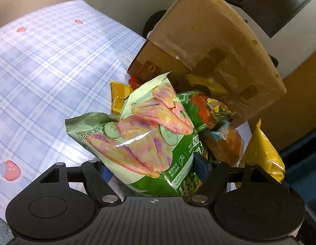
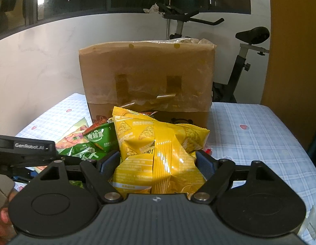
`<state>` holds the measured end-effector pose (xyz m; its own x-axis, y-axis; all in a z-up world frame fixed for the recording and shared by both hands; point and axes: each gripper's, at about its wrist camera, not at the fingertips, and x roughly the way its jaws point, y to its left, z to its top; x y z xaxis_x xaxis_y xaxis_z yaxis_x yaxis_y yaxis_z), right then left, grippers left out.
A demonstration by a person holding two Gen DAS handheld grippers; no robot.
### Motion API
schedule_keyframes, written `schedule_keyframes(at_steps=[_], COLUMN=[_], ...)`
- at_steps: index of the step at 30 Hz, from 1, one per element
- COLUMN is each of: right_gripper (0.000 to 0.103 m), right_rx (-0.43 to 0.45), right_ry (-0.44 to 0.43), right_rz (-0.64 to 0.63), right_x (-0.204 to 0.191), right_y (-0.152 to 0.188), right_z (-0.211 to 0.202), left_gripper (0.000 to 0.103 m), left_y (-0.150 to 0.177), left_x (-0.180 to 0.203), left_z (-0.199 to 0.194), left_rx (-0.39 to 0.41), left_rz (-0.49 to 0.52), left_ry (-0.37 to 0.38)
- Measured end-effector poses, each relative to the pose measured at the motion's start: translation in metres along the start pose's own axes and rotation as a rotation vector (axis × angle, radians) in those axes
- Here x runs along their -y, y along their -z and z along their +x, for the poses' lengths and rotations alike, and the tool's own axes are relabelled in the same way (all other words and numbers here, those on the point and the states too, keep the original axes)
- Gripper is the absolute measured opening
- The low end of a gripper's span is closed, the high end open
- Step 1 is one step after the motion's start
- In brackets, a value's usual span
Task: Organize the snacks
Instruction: 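Lift both held chip bags up and carry them over the cardboard box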
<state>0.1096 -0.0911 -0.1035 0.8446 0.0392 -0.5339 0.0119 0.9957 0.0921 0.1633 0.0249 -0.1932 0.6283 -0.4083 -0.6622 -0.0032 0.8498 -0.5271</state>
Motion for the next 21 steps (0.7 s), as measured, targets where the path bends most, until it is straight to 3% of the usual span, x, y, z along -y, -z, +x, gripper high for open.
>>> schedule_keyframes(at_steps=[6,21], right_gripper=[0.083,0.083], right_rx=[0.004,0.032], right_ry=[0.001,0.017], right_rz=[0.005,0.013], right_x=[0.001,0.004], right_y=[0.000,-0.005], right_z=[-0.004,-0.017], left_gripper=[0.078,0.078], left_y=[-0.006,-0.016], left_x=[0.002,0.014], left_z=[-0.025,-0.083], left_rx=[0.057,0.203], left_rz=[0.052,0.195], left_ry=[0.000,-0.090])
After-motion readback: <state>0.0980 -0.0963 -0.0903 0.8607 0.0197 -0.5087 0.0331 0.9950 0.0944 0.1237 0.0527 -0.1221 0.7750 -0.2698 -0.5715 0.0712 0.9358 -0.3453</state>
